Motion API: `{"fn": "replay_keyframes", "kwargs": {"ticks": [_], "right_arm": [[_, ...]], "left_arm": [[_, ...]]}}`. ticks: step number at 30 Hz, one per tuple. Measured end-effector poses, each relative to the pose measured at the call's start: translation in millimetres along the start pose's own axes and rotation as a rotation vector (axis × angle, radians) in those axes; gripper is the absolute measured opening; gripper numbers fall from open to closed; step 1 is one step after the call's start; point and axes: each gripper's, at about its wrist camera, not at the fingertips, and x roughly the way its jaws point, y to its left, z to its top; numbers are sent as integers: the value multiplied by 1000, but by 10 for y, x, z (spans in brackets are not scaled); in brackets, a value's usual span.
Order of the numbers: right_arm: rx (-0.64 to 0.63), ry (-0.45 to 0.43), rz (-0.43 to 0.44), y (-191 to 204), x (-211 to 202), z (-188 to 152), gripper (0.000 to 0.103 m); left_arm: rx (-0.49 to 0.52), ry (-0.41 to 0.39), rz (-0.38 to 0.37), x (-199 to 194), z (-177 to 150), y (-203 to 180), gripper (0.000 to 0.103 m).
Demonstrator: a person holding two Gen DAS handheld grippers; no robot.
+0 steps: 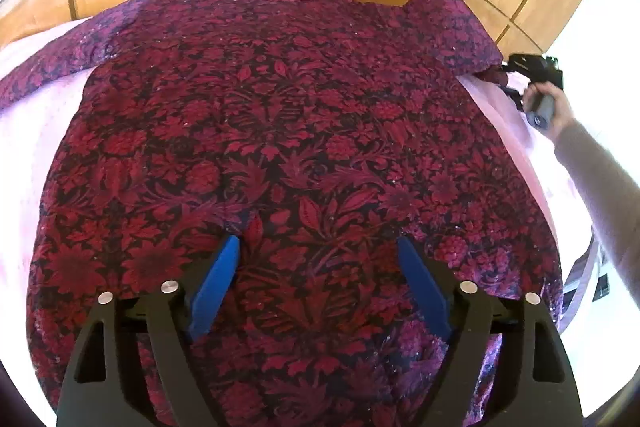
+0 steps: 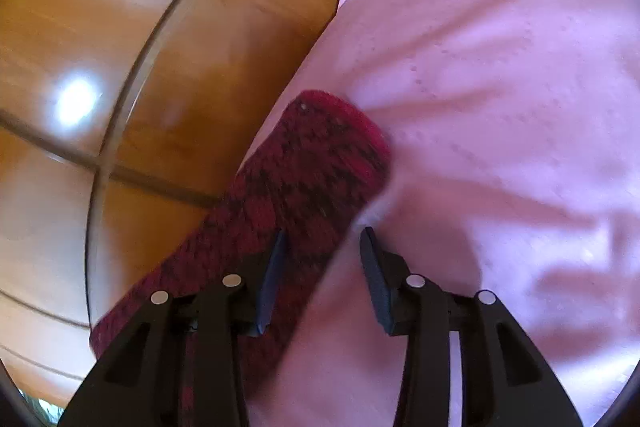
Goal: Fold small clothes
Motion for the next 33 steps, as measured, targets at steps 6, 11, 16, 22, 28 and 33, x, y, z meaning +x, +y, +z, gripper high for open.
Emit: {"fn": "replay_keyframes", "kwargs": {"ticks": [6, 11, 16, 22, 28, 33], "right_arm": [[-307, -108, -207, 412, -382, 28, 10], [-379, -295, -333, 280, -1108, 61, 9], [-321, -235, -482, -351, -1028, 56, 8], [-249, -206, -471, -565, -907, -78, 15], [-383, -136, -283, -131, -1402, -474, 49], [-594, 152, 23, 297, -1568, -1504, 49]], "left_arm": [[6, -1, -4, 21, 4, -16, 85], [-2, -4, -26, 16, 23, 9, 85], [-16, -10, -44, -17, 24, 60, 85], [-61, -45, -31, -278, 54, 274, 85], [-177, -168, 102, -798, 6, 911, 85], [-267, -168, 194, -992, -145, 1395, 85]]}}
